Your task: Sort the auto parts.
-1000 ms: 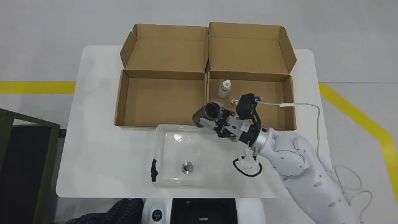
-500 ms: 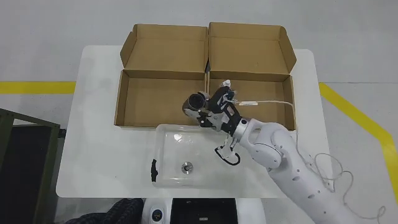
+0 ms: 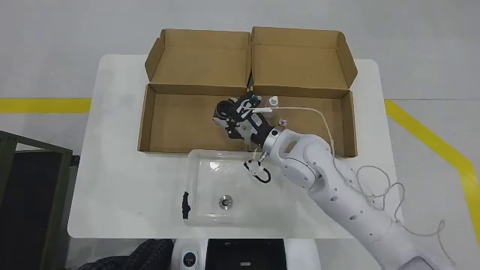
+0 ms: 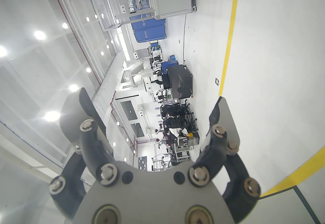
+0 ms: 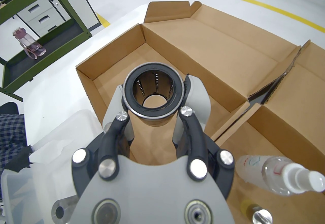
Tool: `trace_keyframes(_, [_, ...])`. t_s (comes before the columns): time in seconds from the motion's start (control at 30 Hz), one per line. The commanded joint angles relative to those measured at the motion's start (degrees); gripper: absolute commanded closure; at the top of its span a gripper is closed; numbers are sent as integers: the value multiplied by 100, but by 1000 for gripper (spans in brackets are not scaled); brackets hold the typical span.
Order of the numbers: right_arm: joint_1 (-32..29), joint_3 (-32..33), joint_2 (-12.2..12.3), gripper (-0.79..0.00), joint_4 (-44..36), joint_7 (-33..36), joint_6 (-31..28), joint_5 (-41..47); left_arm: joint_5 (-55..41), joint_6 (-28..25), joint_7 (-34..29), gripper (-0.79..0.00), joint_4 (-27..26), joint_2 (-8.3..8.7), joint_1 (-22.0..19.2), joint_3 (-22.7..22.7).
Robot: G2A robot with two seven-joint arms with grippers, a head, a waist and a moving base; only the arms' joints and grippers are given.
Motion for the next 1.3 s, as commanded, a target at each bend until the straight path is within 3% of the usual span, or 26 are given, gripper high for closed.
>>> trace_keyframes(0.0, [124, -94, -58, 0, 139, 22, 91, -83, 0, 0, 0, -785, 0, 0, 0, 0])
trace_keyframes(0.63, [819, -552, -511, 0, 1281, 284, 590, -584, 0, 0, 0, -785, 0, 0, 0, 0])
trace_keyframes(1.1, [933, -628, -730, 0, 1738, 445, 702, -873, 0, 0, 0, -785, 0, 0, 0, 0])
trace_keyframes(1.27, [919, -613, -783, -120, 1807, 489, 686, -954, 0, 0, 0, -785, 0, 0, 0, 0])
